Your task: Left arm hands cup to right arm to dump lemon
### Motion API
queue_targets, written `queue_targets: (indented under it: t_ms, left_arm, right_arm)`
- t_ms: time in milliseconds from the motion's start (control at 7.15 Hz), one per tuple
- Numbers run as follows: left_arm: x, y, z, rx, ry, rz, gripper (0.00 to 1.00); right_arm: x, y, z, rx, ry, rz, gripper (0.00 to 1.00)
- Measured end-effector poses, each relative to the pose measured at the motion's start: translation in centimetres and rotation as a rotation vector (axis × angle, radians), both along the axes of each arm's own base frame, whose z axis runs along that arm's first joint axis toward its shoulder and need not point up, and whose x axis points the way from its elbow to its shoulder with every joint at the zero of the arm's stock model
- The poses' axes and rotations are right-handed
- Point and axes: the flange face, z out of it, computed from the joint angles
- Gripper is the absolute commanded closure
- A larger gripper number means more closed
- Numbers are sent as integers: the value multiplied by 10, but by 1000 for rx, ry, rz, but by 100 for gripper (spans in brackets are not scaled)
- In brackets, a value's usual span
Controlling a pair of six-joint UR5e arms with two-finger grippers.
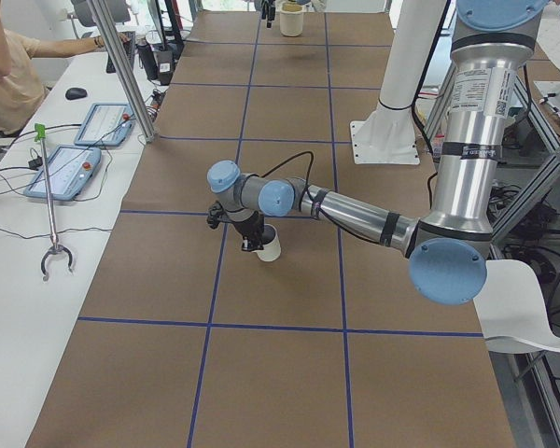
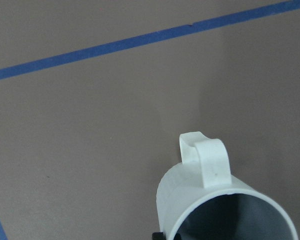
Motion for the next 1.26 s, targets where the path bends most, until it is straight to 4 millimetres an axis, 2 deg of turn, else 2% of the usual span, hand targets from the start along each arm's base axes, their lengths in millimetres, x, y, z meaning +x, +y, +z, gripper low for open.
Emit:
queue_targets:
  t_ms: [280, 420, 560, 700, 979, 1119, 1259]
  left_arm:
    - [2, -3, 11, 5, 4, 2, 100]
    - [3, -5, 18, 10, 6, 1, 89]
    - [3, -6, 22, 12, 5, 1, 22]
    - [4, -6, 24, 14, 5, 2, 0]
    - [3, -10, 12, 35, 14, -6, 0]
    - [-11, -15, 2, 52, 20, -32, 0]
    - [-36, -23, -3, 65, 23, -77, 0]
  right_arm:
    - [4, 8, 3, -12, -5, 0, 0]
    - [5, 10, 4, -14, -6, 0, 0]
    - [6, 12, 4, -14, -7, 1, 0]
    - [7, 14, 4, -14, -7, 2, 0]
    - [12, 21, 6, -20, -6, 8, 0]
    - [16, 24, 10, -28, -5, 13, 0]
    - [19, 28, 14, -34, -3, 14, 0]
